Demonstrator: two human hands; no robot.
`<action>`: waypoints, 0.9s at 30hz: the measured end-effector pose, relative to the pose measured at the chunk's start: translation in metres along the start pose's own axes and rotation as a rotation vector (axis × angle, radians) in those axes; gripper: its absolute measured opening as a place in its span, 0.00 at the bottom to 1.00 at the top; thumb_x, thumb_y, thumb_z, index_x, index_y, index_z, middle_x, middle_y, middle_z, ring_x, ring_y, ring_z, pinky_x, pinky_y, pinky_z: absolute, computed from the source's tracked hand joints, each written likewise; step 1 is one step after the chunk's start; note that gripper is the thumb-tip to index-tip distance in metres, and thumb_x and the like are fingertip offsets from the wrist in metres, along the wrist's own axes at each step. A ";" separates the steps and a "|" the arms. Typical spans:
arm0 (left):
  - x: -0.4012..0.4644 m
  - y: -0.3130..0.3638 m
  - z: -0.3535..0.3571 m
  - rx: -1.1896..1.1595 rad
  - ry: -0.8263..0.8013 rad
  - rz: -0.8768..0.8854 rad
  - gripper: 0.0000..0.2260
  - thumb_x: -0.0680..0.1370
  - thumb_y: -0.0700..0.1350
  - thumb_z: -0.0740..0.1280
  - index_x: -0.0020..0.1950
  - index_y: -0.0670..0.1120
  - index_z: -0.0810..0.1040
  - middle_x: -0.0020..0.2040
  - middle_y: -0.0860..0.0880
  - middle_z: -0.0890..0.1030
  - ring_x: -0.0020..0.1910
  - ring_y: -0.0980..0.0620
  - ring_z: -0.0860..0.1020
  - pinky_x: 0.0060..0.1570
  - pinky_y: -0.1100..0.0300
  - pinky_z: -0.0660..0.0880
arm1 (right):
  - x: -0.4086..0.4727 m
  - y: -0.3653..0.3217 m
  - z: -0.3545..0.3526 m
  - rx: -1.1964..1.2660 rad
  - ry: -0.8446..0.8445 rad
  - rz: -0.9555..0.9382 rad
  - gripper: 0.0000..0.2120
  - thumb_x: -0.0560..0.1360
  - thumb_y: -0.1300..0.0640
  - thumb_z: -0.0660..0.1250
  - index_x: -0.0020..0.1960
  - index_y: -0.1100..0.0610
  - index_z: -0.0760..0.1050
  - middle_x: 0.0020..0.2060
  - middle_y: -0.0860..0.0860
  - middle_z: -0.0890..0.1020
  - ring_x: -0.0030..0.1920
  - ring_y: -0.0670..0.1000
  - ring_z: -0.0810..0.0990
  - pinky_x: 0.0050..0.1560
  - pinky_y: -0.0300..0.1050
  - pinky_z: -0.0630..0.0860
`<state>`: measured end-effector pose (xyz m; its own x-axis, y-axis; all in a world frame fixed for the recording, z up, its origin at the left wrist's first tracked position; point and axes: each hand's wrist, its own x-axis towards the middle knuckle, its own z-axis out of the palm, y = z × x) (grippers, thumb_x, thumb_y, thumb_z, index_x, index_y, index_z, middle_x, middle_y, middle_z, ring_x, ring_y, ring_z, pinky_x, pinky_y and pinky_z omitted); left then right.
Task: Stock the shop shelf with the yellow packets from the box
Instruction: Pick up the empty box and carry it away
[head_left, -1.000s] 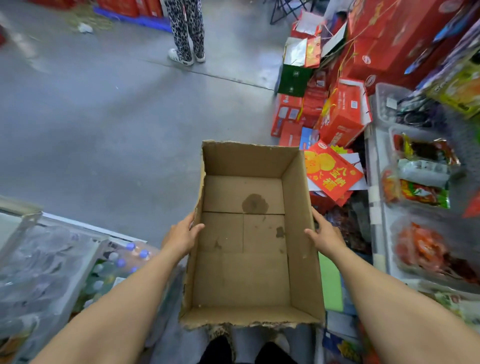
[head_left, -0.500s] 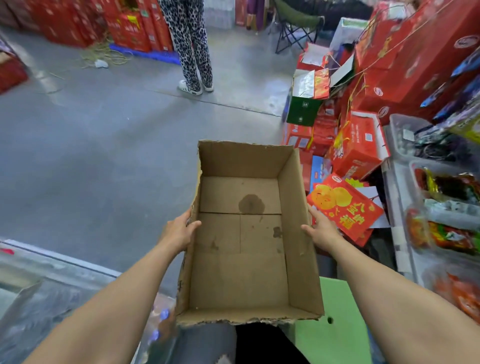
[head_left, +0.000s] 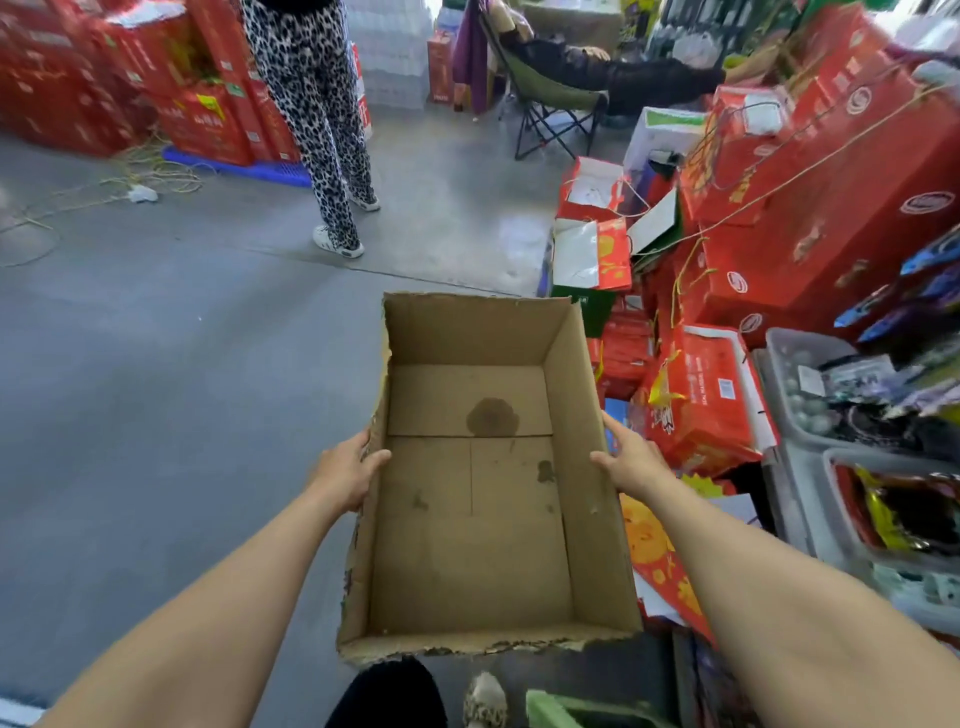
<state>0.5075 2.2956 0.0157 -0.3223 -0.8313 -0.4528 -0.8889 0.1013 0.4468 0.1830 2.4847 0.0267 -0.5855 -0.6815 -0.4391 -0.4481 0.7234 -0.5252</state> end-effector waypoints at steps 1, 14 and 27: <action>0.017 0.006 -0.007 0.004 0.005 0.005 0.27 0.81 0.57 0.60 0.78 0.48 0.60 0.74 0.46 0.69 0.54 0.41 0.80 0.46 0.55 0.78 | 0.017 -0.008 -0.005 -0.006 0.007 0.009 0.33 0.78 0.54 0.68 0.77 0.38 0.58 0.54 0.51 0.81 0.53 0.55 0.80 0.56 0.48 0.76; 0.276 0.066 -0.131 0.034 -0.073 0.057 0.26 0.82 0.57 0.59 0.78 0.49 0.60 0.74 0.47 0.68 0.52 0.43 0.80 0.47 0.52 0.80 | 0.244 -0.146 -0.030 -0.029 0.060 0.072 0.32 0.78 0.53 0.68 0.78 0.40 0.59 0.62 0.52 0.81 0.62 0.58 0.77 0.63 0.49 0.73; 0.502 0.145 -0.205 0.079 -0.065 0.032 0.26 0.81 0.58 0.59 0.77 0.50 0.61 0.70 0.47 0.73 0.34 0.49 0.80 0.36 0.58 0.75 | 0.468 -0.243 -0.072 0.033 0.023 0.085 0.32 0.77 0.52 0.67 0.76 0.36 0.59 0.61 0.49 0.81 0.58 0.54 0.80 0.62 0.54 0.76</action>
<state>0.2838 1.7808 0.0117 -0.3691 -0.7898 -0.4899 -0.9000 0.1722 0.4005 -0.0306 1.9979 0.0019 -0.6360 -0.6150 -0.4660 -0.3741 0.7740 -0.5109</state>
